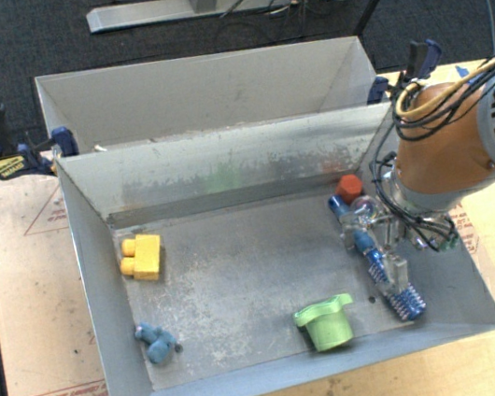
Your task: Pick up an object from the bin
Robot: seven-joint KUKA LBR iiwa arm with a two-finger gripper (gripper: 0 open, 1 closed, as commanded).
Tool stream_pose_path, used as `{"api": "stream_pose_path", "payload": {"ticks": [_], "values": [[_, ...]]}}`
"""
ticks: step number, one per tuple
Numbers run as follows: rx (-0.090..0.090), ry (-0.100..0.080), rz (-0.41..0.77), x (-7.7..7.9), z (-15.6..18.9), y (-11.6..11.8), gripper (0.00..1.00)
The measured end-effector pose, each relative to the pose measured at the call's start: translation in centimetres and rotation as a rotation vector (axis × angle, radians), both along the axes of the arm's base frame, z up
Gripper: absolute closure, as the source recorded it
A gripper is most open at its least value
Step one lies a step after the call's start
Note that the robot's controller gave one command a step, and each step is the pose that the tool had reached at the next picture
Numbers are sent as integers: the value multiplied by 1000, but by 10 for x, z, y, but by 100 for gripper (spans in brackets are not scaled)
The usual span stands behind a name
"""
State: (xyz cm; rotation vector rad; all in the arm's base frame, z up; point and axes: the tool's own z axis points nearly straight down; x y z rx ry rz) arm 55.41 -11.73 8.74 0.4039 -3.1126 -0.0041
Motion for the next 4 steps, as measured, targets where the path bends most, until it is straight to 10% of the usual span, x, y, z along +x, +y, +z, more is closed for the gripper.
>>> {"api": "stream_pose_path", "payload": {"ticks": [1, 2, 3, 4], "values": [[-2, -4, 334, -66, 31, -31, 0], [-2, -19, 342, -59, -17, -7, 0], [1, -5, 338, -63, -18, -8, 100], [-4, -14, 334, -29, 85, -10, 100]]}}
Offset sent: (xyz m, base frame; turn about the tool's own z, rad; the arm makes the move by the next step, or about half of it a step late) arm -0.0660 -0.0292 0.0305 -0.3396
